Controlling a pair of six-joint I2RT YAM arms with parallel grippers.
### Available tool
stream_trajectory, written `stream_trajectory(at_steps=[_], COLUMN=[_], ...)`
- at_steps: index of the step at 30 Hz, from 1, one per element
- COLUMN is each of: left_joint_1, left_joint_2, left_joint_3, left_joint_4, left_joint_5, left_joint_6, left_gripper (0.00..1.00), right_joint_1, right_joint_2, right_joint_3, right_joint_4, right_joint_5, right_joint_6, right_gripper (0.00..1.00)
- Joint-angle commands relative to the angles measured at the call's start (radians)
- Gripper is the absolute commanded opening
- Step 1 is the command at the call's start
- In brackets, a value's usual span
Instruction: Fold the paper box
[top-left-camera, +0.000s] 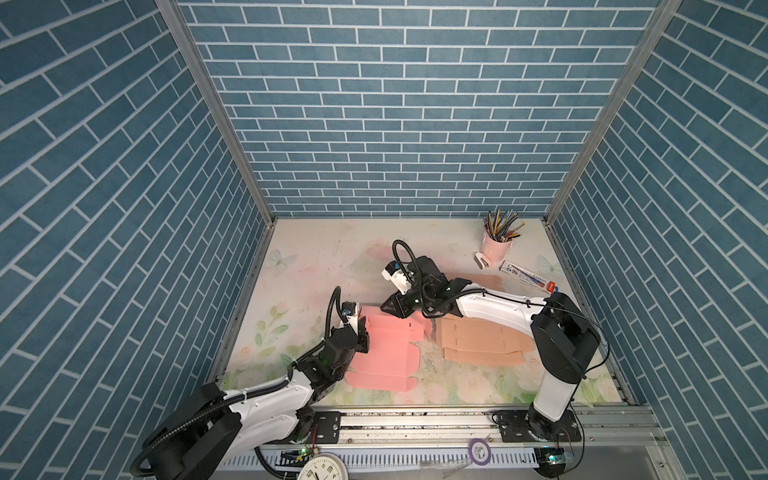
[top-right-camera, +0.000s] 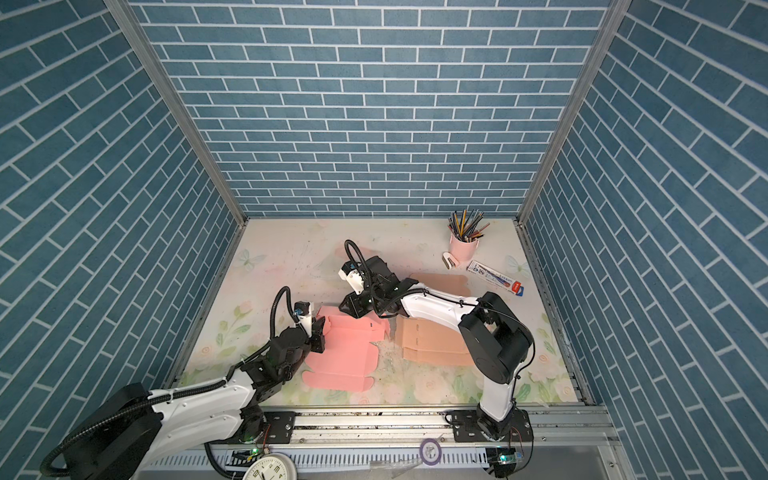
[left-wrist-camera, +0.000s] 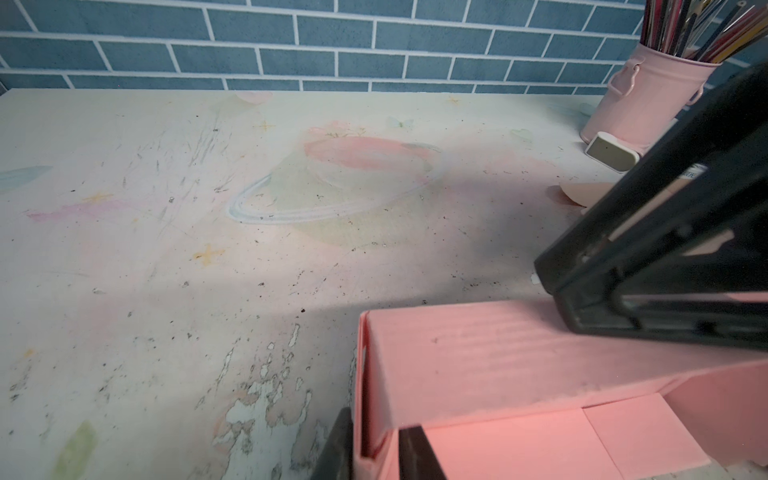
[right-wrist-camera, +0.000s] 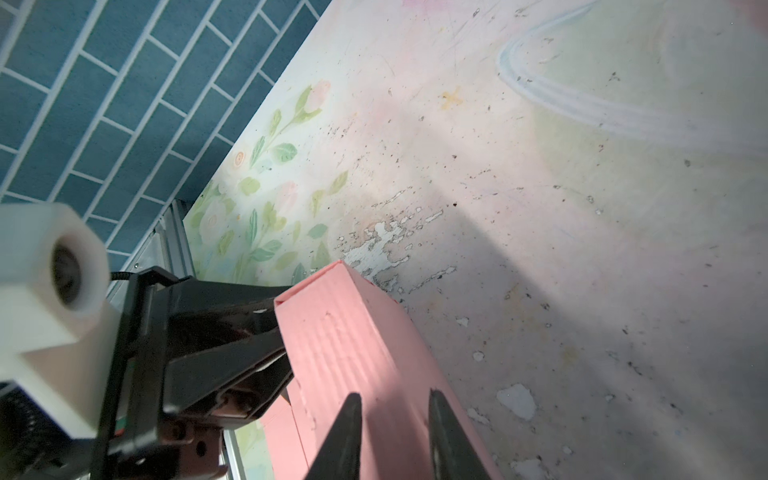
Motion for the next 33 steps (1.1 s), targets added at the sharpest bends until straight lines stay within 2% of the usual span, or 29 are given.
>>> stream_trajectory(at_steps=[1,12,18,22,27,33], left_joint_1=[-0.008,-0.009,-0.011,-0.012,-0.014,-0.019], left_joint_2=[0.009,0.134,0.158,0.153,0.161,0.197], left_joint_3=[-0.009,0.010,0.009,0.001,-0.004,-0.005], left_joint_4=[0.027,0.122,0.145,0.149,0.166,0.197], left_joint_5=[-0.044,-0.059,-0.054,-0.057,-0.064,-0.077], left_joint_6=[-0.032,0.005,0.015,0.015,0.016,0.014], left_gripper=[0.21,0.21,0.10,0.11,0.20,0.20], right_joint_1=[0.003,0.009,0.013,0.025,0.028,0.031], right_joint_2=[0.011,0.008,0.000,-0.010,-0.025,-0.034], right_joint_3=[-0.014,-0.047,-0.047,-0.049,-0.074,-0.091], right_joint_4=[0.009,0.022,0.016,0.014,0.021,0.019], right_joint_5=[-0.047,-0.069,-0.069,-0.065,-0.052,-0.035], right_joint_6=[0.011,0.024,0.028,0.036,0.046,0.049], right_gripper=[0.28,0.26,0.26,0.25,0.25,0.25])
